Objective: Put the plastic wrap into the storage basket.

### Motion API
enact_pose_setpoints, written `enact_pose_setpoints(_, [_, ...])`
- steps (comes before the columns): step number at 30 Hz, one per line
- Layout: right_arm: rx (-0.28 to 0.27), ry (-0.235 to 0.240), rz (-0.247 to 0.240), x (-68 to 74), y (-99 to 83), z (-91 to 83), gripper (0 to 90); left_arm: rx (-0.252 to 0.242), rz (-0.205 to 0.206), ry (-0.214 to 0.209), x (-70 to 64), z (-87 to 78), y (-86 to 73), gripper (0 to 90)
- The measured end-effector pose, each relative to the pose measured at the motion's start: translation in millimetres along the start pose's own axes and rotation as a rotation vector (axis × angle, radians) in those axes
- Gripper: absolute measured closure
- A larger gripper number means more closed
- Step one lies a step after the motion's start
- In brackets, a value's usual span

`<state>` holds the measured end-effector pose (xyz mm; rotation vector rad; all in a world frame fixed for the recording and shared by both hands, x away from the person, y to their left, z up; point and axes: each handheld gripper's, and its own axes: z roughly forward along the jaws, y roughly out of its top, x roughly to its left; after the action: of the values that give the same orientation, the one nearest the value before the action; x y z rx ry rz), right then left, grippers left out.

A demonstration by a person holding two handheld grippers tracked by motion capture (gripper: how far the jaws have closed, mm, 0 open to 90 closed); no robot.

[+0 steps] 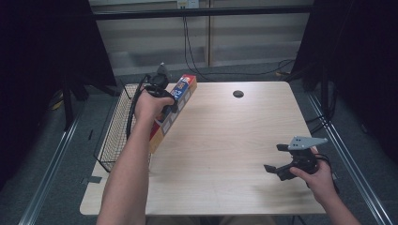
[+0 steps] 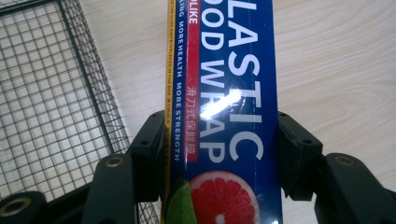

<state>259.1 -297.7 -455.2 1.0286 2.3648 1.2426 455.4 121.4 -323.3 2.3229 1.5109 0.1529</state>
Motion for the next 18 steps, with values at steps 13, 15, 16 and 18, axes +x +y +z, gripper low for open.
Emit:
enact_pose_setpoints(13, [-0.002, 0.009, 0.002, 0.7, 0.1, 0.5, 2.5, 0.004, -0.037, 0.011, 19.0, -9.6, -13.5, 44.5])
enact_pose_setpoints(15, [-0.004, 0.011, 0.003, 0.6, 0.2, 0.8, 2.4, 0.003, -0.044, 0.014, 20.5, -10.3, -14.9, 44.6])
enact_pose_setpoints(16, [-0.006, 0.013, 0.005, 0.5, 0.3, 1.0, 2.4, -0.005, -0.059, 0.009, 21.4, -10.2, -15.9, 44.5])
enact_pose_setpoints(18, [-0.007, 0.008, 0.002, 0.1, 0.6, 1.5, 2.4, 0.0, -0.062, 0.006, 22.5, -11.3, -16.8, 44.6])
